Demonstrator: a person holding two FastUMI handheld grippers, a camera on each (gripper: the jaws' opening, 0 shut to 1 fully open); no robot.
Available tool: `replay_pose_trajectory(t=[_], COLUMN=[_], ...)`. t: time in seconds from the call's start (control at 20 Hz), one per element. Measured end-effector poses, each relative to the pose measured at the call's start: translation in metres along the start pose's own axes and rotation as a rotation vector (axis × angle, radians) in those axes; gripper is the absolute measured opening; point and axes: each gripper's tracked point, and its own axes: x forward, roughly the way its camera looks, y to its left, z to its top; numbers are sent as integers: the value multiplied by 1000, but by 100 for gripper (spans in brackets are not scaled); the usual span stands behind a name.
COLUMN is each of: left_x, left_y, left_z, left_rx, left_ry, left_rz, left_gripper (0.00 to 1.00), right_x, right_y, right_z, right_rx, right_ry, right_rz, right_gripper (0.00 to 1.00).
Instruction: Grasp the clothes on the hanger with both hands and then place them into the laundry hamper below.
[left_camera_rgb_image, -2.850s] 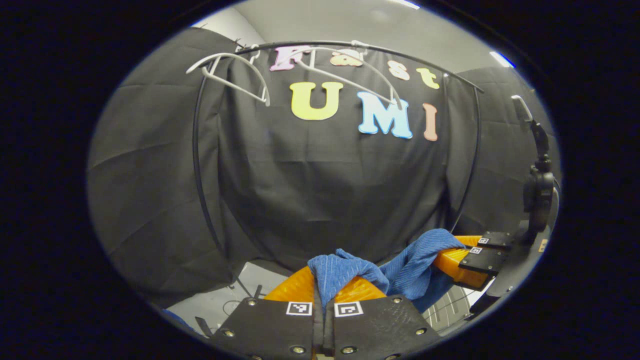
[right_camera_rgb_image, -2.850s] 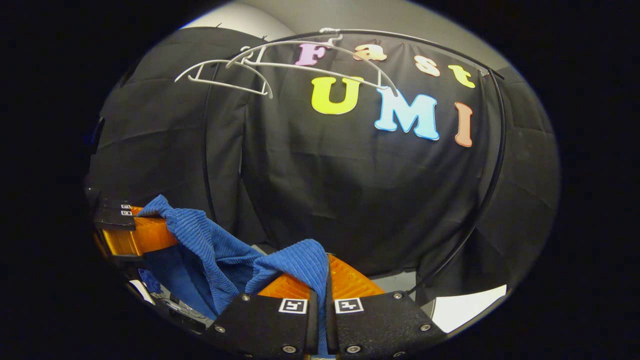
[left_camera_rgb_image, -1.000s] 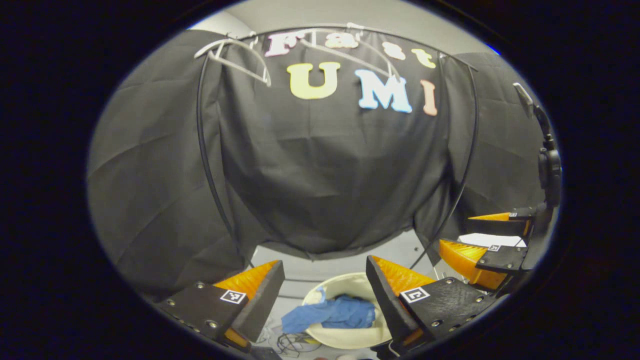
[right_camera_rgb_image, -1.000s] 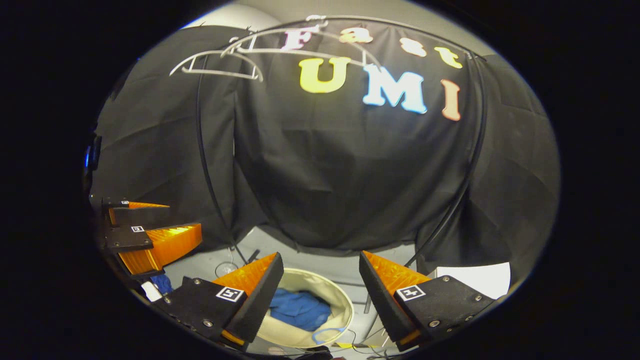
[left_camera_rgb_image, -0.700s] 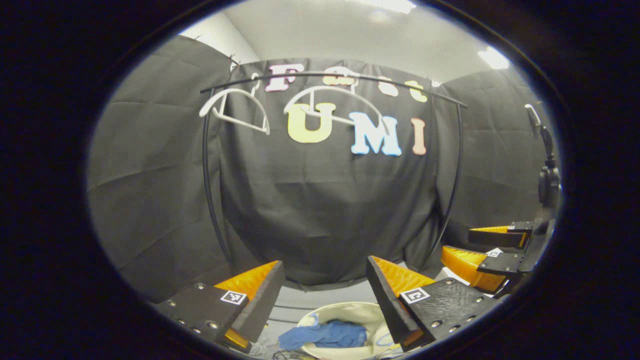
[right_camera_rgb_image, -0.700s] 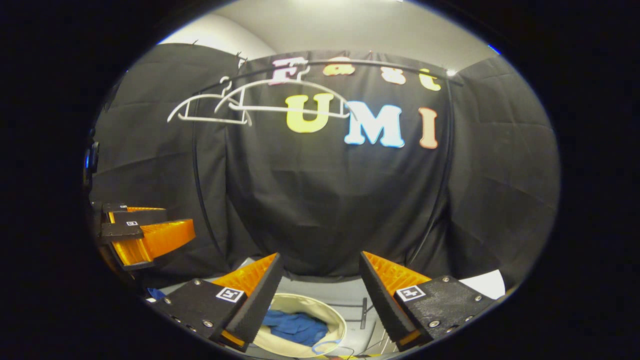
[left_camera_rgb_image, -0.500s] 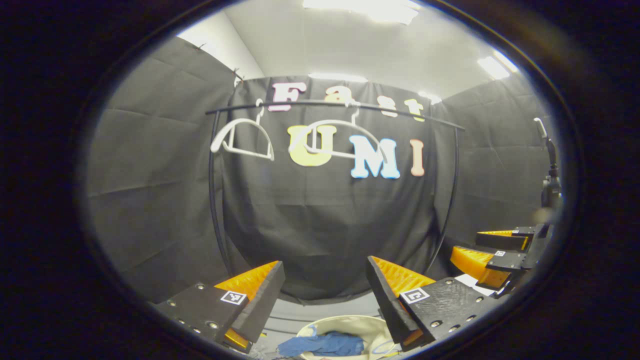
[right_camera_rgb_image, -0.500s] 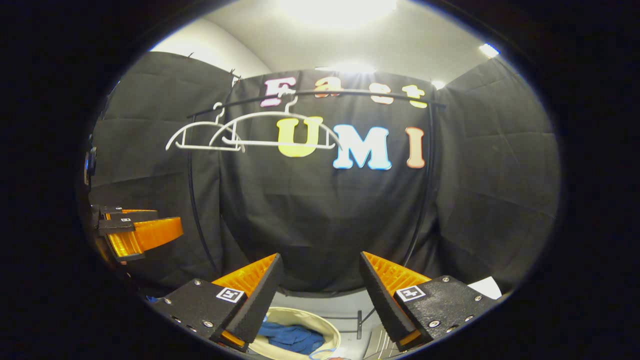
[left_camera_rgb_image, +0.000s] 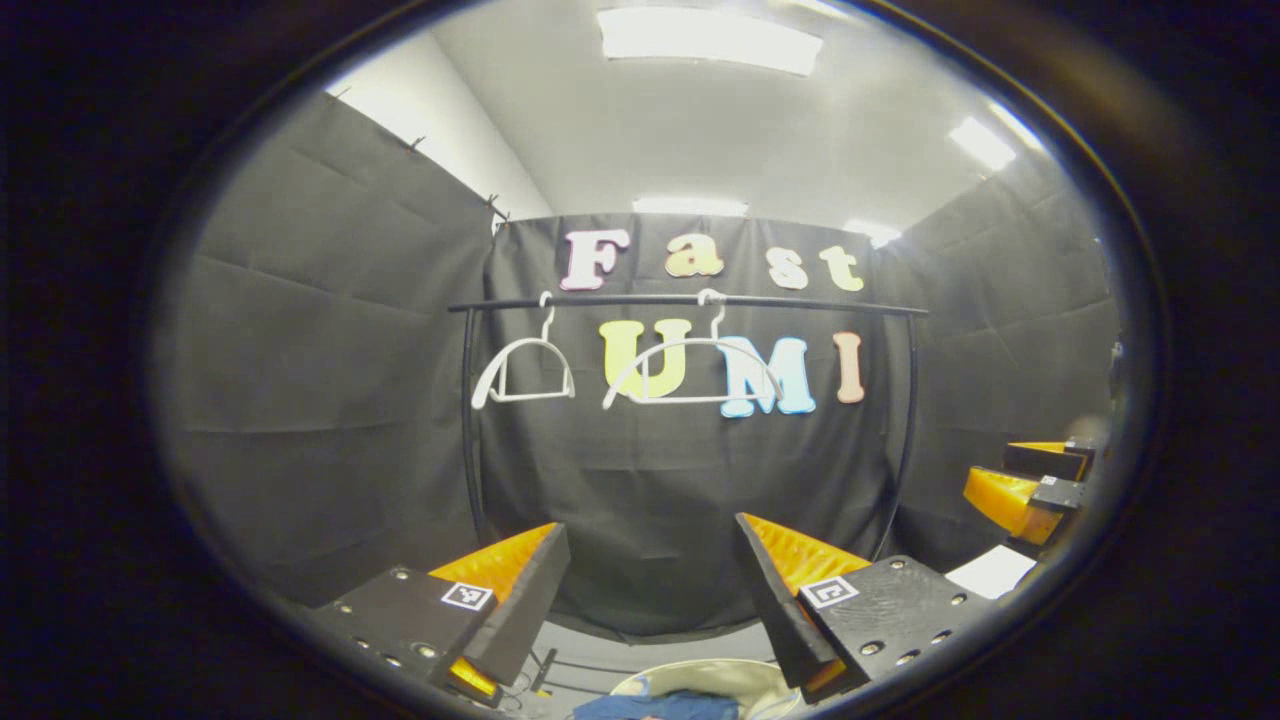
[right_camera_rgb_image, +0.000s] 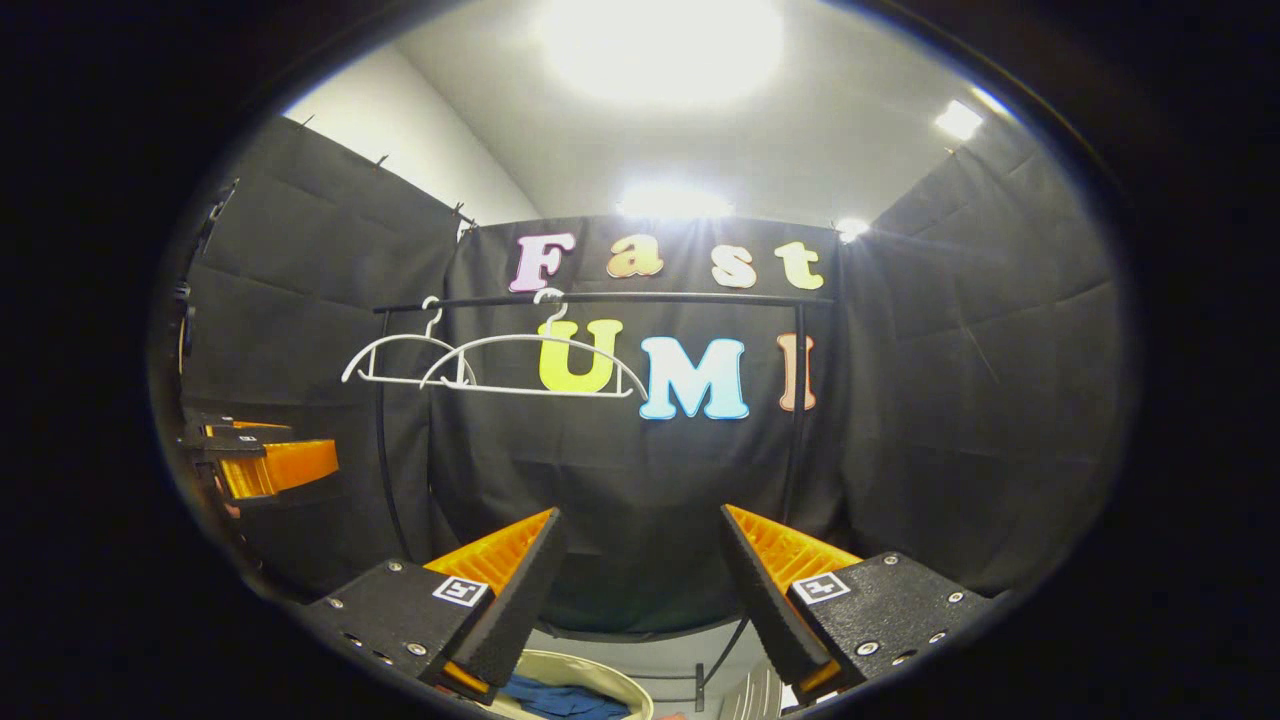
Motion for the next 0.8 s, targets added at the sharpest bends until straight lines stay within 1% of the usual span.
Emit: replay_pose_trajectory(t=[0.1, 0.3, 0.5, 0.65, 0.8], left_x=[-11, -35, -43, -50, -54], left_y=[-9, -23, -22, -18, -14], left_z=[6, 13, 18, 20, 21], left_rx=[14, 25, 43, 38, 46], left_ry=[-18, -35, -50, -60, -66], left_rz=[0, -7, 11, 30, 49], left_gripper=[100, 100, 100, 95, 95], right_x=[-10, -25, -34, -38, -43], right_y=[-10, -25, -35, -41, -39], right_z=[-3, -10, -6, 0, 3], right_rx=[21, 19, 32, 30, 41], right_ry=[-1, 18, 14, 0, -7], right_rz=[-16, -38, -61, -73, -75], right_gripper=[94, 94, 94, 94, 94])
